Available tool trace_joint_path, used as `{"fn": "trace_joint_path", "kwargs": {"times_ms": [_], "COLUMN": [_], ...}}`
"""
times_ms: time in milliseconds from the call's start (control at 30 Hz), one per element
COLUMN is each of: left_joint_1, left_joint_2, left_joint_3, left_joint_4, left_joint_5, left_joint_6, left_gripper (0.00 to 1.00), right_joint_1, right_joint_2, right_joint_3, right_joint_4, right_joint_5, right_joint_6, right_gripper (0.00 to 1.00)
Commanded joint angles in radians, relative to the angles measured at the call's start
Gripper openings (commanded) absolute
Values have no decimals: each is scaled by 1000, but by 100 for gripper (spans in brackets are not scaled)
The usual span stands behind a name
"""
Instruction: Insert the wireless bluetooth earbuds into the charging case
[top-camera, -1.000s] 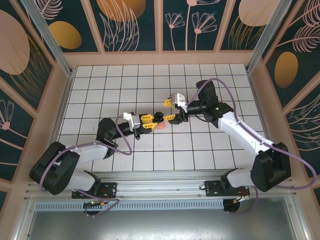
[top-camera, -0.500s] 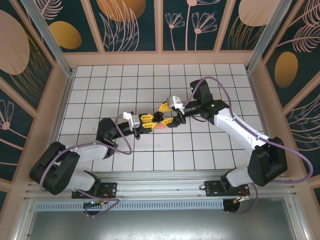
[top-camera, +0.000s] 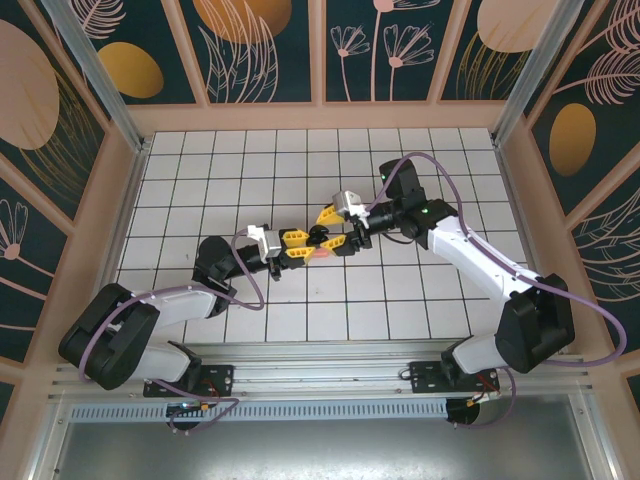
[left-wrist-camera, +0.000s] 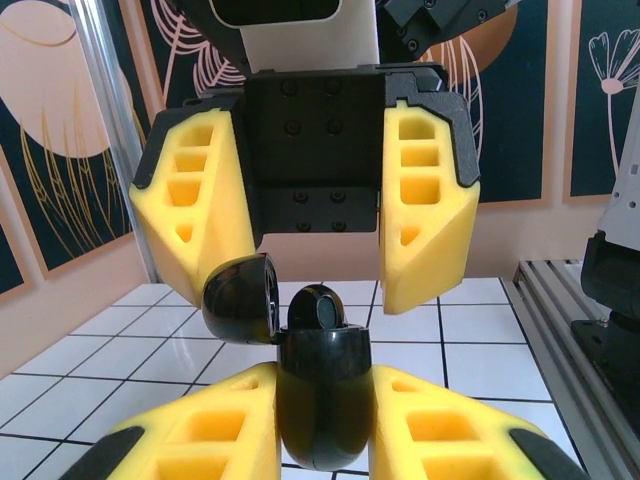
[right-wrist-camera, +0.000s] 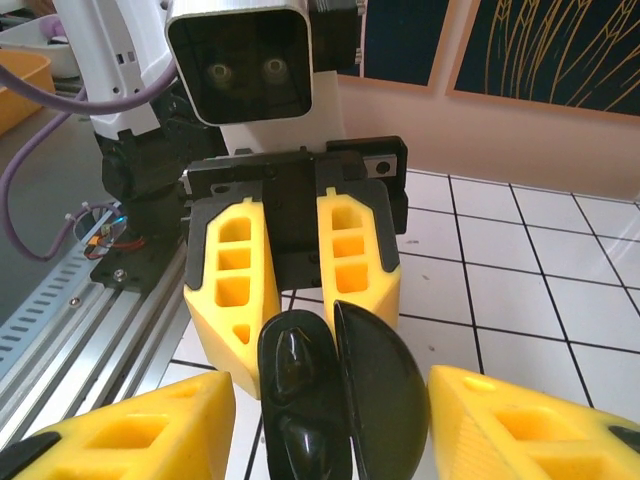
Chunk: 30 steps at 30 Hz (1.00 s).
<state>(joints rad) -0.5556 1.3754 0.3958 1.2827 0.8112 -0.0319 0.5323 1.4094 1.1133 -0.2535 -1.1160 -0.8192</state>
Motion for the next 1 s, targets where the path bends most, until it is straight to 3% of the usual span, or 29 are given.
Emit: {"fn": "trace_joint_path", "kwargs": {"times_ms": [0, 633, 967], "left_joint_1": [2, 3, 3], "left_joint_2": [-12, -26, -38], "left_joint_3": [24, 28, 28], "left_joint_4": [26, 10, -20], "left_joint_5": [9, 13, 2], "left_joint_6": [-18, -12, 6], "left_gripper": [23, 23, 22], "right_joint_1": [9, 28, 41], "right_joint_2": [12, 36, 45], "right_joint_3": [22, 46, 65], "right_joint_4": [53, 106, 47], "right_joint_5": [-39, 80, 88], "right_joint_6": [63, 168, 167], "right_gripper": [52, 44, 40]}}
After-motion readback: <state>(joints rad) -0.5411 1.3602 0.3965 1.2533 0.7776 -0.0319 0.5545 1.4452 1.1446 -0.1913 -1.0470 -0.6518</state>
